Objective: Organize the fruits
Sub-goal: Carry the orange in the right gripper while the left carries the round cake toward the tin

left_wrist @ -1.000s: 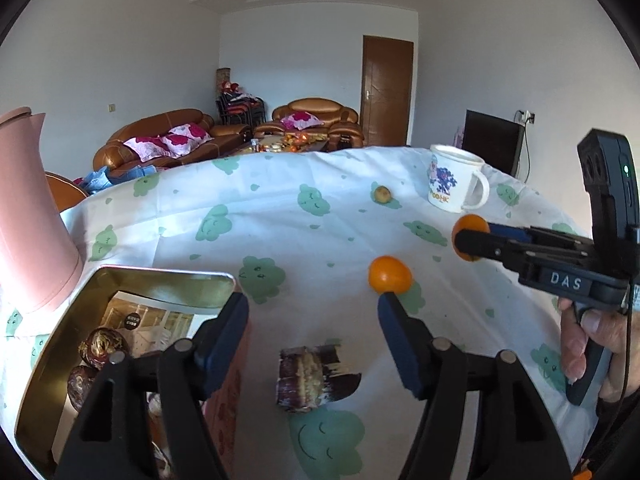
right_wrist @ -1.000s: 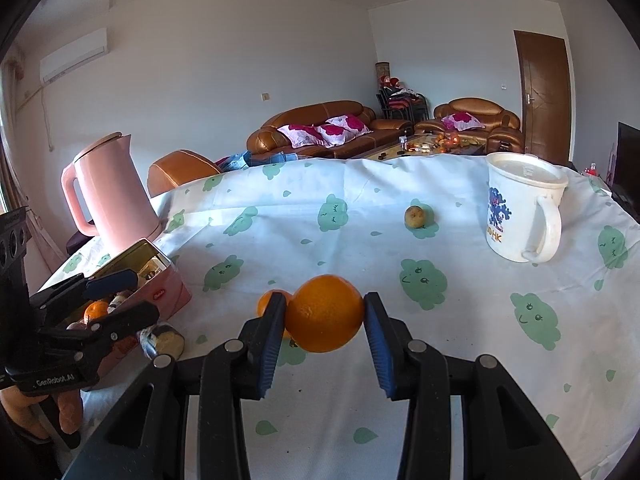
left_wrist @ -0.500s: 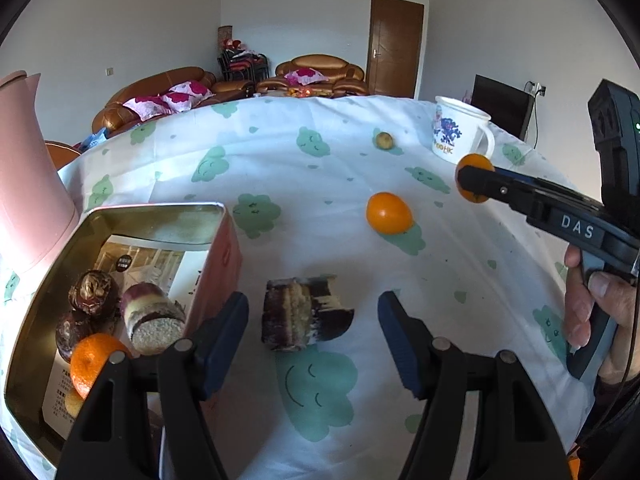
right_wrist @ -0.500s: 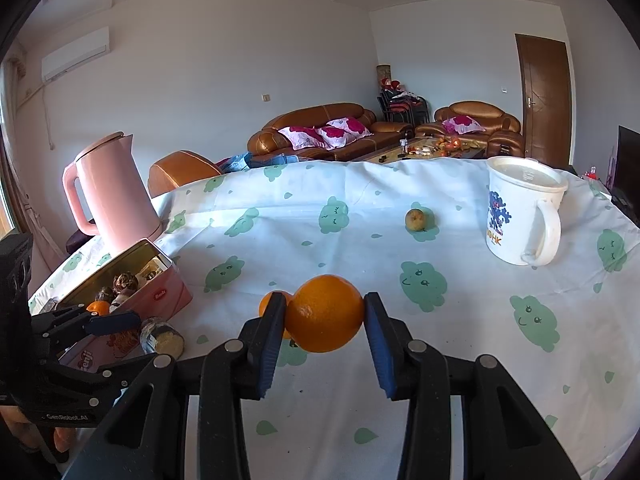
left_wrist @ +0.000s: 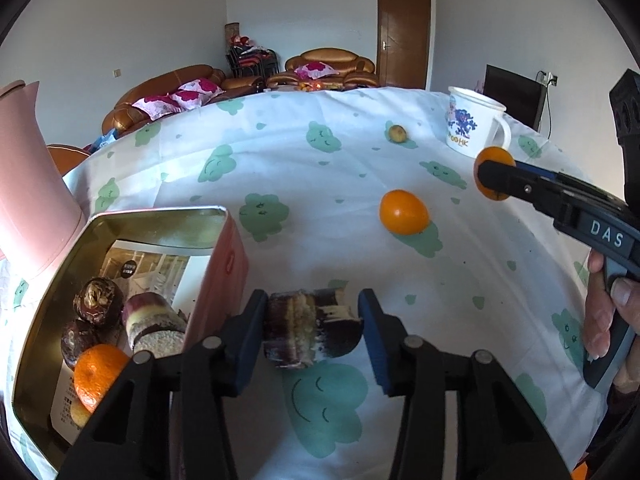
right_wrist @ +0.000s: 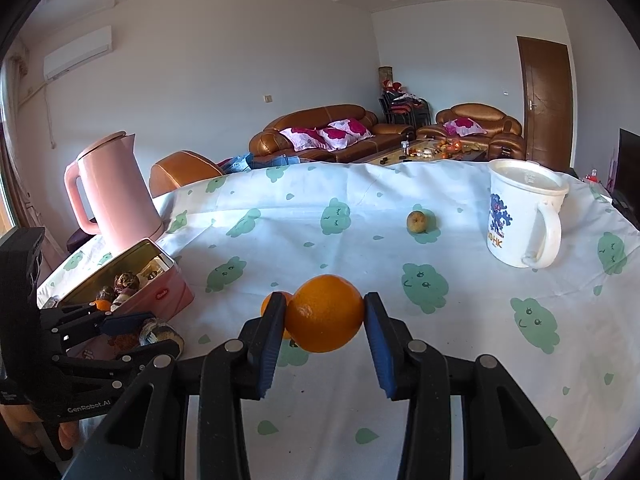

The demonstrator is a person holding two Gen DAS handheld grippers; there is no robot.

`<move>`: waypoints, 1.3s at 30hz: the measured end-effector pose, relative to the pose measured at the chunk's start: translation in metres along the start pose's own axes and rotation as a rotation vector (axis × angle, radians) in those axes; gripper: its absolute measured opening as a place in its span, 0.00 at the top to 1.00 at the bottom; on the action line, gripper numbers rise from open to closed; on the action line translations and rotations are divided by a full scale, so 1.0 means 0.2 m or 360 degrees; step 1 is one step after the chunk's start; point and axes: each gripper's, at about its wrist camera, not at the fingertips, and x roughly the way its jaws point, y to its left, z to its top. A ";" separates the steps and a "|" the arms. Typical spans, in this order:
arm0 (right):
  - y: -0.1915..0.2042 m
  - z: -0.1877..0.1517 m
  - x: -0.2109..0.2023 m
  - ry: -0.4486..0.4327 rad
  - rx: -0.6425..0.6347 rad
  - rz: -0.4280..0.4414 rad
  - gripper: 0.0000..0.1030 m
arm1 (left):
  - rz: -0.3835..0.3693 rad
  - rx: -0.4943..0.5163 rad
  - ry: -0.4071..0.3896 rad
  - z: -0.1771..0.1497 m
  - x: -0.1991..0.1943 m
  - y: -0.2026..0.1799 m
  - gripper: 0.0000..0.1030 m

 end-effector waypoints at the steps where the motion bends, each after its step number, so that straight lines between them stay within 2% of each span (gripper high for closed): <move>1: 0.00 0.00 0.00 -0.0004 0.0000 0.0000 0.59 | 0.0003 0.0006 -0.0015 0.00 -0.01 0.00 0.53; 12: 0.02 0.00 -0.04 -0.0071 -0.0033 0.0000 0.59 | -0.0002 0.0017 -0.0132 0.00 -0.07 0.00 0.54; 39: 0.12 -0.04 -0.19 -0.0323 -0.0191 -0.0018 0.59 | 0.0097 0.0047 -0.0419 -0.04 -0.24 -0.03 0.54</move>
